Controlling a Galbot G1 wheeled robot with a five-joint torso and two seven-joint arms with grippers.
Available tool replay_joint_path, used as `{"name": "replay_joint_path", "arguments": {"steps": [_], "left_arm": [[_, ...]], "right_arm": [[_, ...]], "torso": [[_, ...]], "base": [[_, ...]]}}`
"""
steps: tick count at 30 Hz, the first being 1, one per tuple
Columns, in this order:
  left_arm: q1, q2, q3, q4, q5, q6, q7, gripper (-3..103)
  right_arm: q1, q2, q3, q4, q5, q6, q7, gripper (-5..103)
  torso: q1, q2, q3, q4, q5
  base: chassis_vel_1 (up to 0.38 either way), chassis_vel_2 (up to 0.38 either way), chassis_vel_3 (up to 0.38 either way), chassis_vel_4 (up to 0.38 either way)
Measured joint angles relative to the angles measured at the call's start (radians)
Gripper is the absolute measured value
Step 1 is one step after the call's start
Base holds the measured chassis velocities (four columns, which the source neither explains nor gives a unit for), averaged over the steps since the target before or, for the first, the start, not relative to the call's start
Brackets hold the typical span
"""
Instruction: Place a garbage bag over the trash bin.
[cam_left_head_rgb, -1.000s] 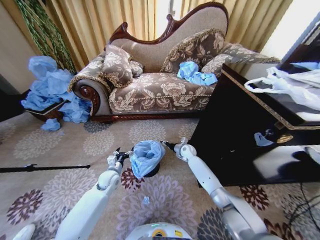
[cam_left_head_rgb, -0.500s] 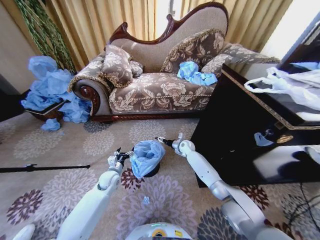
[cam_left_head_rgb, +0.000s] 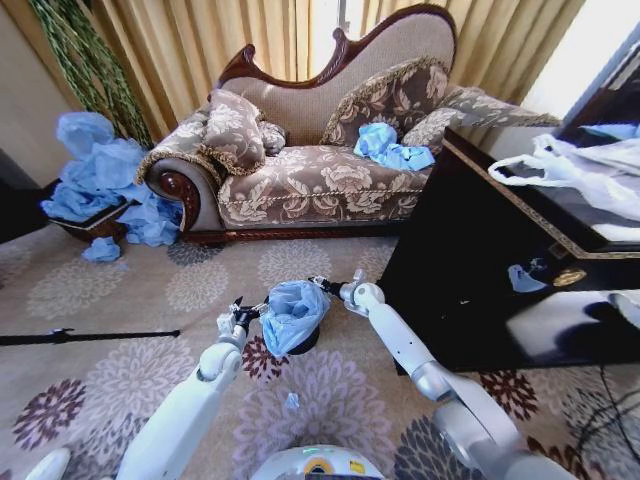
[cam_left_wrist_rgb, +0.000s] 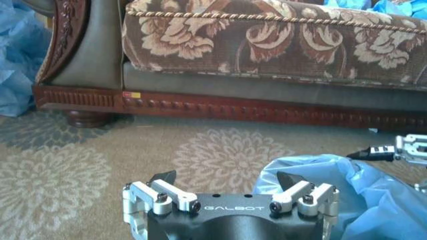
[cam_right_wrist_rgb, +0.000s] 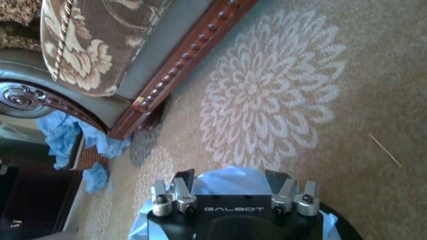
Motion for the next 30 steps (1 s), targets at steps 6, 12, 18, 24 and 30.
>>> {"name": "replay_joint_path", "arguments": {"steps": [6,12,18,24,30], "left_arm": [[-0.006,-0.003,0.002,0.006,0.000,-0.001,0.002,100],[-0.014,-0.009,0.004,0.021,0.001,-0.004,0.005,100],[-0.022,-0.012,0.006,0.033,0.002,-0.009,0.009,100],[-0.030,-0.015,0.008,0.044,0.002,-0.014,0.012,100],[-0.033,-0.018,0.008,0.050,0.002,-0.018,0.014,100]], "right_arm": [[-0.013,-0.003,-0.007,0.007,-0.010,0.004,-0.001,71],[-0.018,-0.006,-0.005,0.004,-0.016,0.016,-0.002,64],[-0.021,-0.004,-0.003,-0.001,-0.027,0.025,-0.003,42],[-0.023,-0.003,-0.002,-0.009,-0.042,0.035,-0.003,21],[-0.019,-0.005,0.002,-0.021,-0.063,0.043,-0.001,-2]], "torso": [[0.000,0.000,0.000,-0.0001,0.0000],[0.000,0.000,0.000,0.0000,0.0000],[0.000,0.000,0.000,-0.0001,0.0000],[0.000,0.000,0.000,-0.0001,0.0000],[0.000,0.000,0.000,0.0000,0.0000]], "base": [[0.000,0.000,0.000,0.000],[0.000,0.000,0.000,0.000],[0.000,0.000,0.000,0.000],[0.000,0.000,0.000,0.000],[0.000,0.000,0.000,0.000]]}}
